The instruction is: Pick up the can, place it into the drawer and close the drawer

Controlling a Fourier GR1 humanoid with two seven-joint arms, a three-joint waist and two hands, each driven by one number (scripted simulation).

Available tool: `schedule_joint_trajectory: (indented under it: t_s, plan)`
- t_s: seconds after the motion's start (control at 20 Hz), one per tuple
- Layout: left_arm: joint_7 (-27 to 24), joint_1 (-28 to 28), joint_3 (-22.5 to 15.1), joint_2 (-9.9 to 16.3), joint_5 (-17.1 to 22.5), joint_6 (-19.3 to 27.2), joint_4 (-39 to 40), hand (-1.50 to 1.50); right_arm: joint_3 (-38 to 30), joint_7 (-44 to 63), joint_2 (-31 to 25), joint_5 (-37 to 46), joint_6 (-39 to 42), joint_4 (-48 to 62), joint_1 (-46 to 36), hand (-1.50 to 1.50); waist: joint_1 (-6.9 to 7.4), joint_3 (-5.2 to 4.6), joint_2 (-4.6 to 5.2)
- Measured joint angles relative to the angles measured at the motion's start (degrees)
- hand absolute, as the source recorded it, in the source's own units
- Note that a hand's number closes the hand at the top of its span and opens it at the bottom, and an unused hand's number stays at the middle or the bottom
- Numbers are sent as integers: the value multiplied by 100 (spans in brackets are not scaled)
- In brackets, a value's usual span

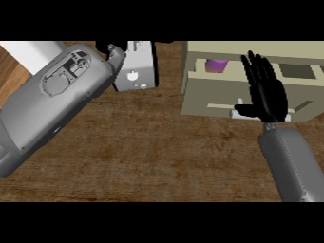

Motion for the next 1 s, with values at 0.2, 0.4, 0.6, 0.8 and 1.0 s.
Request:
schedule_joint_trajectory:
  t_s: [0.2, 0.4, 0.6, 0.8, 1.0]
  plan:
    - [171, 172, 18, 213, -51, -48, -299, -150, -233, -100, -5, 28, -486, 783, -527, -150, 10, 18, 36]
    - [284, 396, 62, 436, -89, -140, -596, -150, -458, -70, -24, 93, -886, 1580, -1084, -150, 13, 41, 73]
    - [292, 739, 71, 554, -163, -122, -952, -150, -665, -21, -61, 106, -1098, 2363, -1686, -150, 53, 81, 126]
    - [267, 1100, 72, 651, -248, -93, -1309, -150, -800, 72, -31, 154, -1410, 3021, -2149, -150, 78, 110, 157]
    - [272, 1355, 60, 704, -342, -40, -1628, -150, -889, 220, -40, 210, -1731, 3459, -2420, -150, 70, 124, 147]
